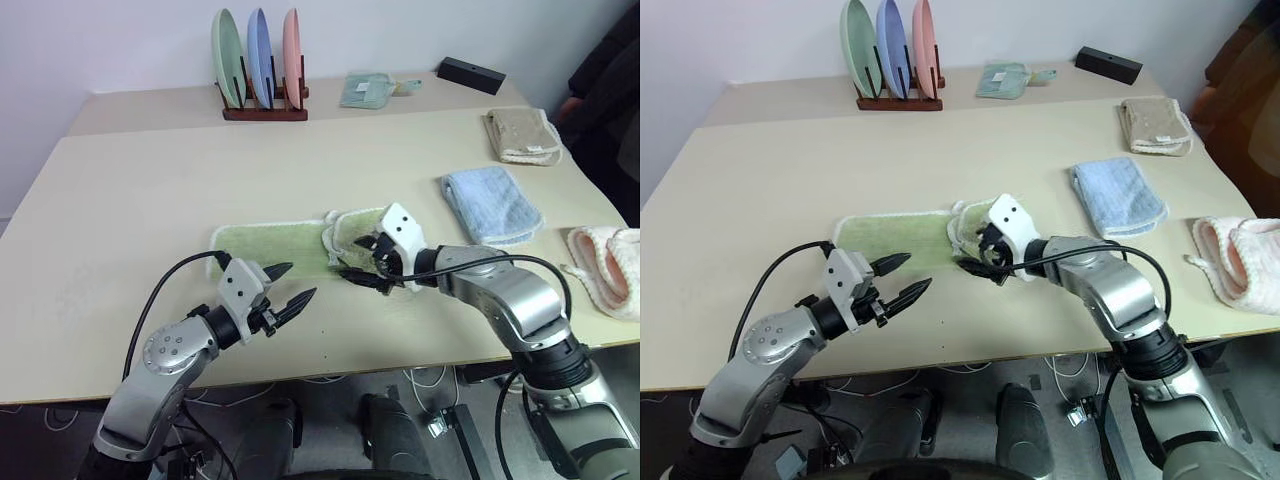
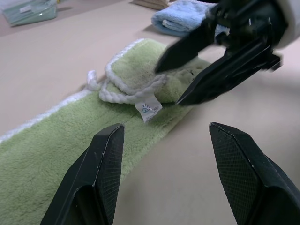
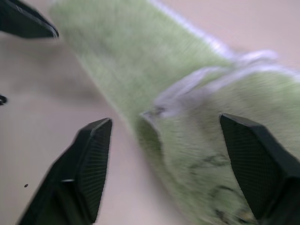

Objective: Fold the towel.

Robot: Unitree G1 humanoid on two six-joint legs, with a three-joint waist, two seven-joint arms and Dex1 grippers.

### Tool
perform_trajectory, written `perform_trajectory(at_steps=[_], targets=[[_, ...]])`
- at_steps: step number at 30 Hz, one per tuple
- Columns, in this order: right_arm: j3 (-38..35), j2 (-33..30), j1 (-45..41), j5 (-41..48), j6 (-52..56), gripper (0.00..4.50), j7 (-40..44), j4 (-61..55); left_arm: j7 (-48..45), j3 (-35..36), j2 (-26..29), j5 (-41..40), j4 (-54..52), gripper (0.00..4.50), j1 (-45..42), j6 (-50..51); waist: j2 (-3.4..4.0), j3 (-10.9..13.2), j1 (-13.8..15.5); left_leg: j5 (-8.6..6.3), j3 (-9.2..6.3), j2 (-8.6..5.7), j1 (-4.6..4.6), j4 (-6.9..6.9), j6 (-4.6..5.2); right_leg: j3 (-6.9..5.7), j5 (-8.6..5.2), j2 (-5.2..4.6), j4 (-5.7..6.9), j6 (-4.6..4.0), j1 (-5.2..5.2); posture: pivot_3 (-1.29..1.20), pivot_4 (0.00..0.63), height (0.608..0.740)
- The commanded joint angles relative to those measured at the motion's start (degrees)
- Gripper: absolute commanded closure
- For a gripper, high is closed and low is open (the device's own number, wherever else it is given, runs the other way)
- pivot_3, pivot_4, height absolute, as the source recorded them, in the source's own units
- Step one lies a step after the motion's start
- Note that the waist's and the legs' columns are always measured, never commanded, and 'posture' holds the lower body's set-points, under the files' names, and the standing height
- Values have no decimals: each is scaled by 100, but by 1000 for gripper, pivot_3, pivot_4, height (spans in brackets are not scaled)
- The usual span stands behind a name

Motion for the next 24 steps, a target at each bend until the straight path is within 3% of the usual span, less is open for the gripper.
perform_trajectory(at_steps=[1, 7, 14, 20, 24], targets=[[-655, 130, -248, 153, -165, 1704, -122, 289, 34, 200, -32, -123, -99, 1558, 2, -6, 0, 0, -8, 0, 0, 0, 0, 0, 0, 0, 0, 0, 0, 0, 0, 0, 150, 740], [-281, 621, -546, -650, -1077, 4477, -359, 1744, 256, 294, -231, -231, -40, 1558, 94, 187, -1, -1, -19, 0, 13, 0, 4, -4, 0, 0, 1, 2, 1, -1, 0, 0, 150, 740], [657, 815, -142, -1613, -2216, 4477, -7, 2729, 676, 476, -322, -103, -164, 1558, 423, 348, -1, -3, -15, 0, 13, -1, 4, -3, -1, 1, 2, 2, 1, -1, 0, 0, 150, 740], [31, 923, -445, -1493, -2766, 4477, -111, 2680, 1262, 951, -639, -420, -680, 1558, 1185, 815, -7, -6, -24, 0, 2, 3, 16, -7, -1, 6, 1, 5, 2, -1, 5, 0, 150, 740], [-39, 444, -731, -1474, -3330, 3224, 652, 2162, 1924, 1626, -1388, -1651, -1007, 338, 1631, 1522, -7, -3, -4, -2, -1, -1, 9, 1, 1, 7, 1, -2, 0, -2, 6, 0, 150, 740]])
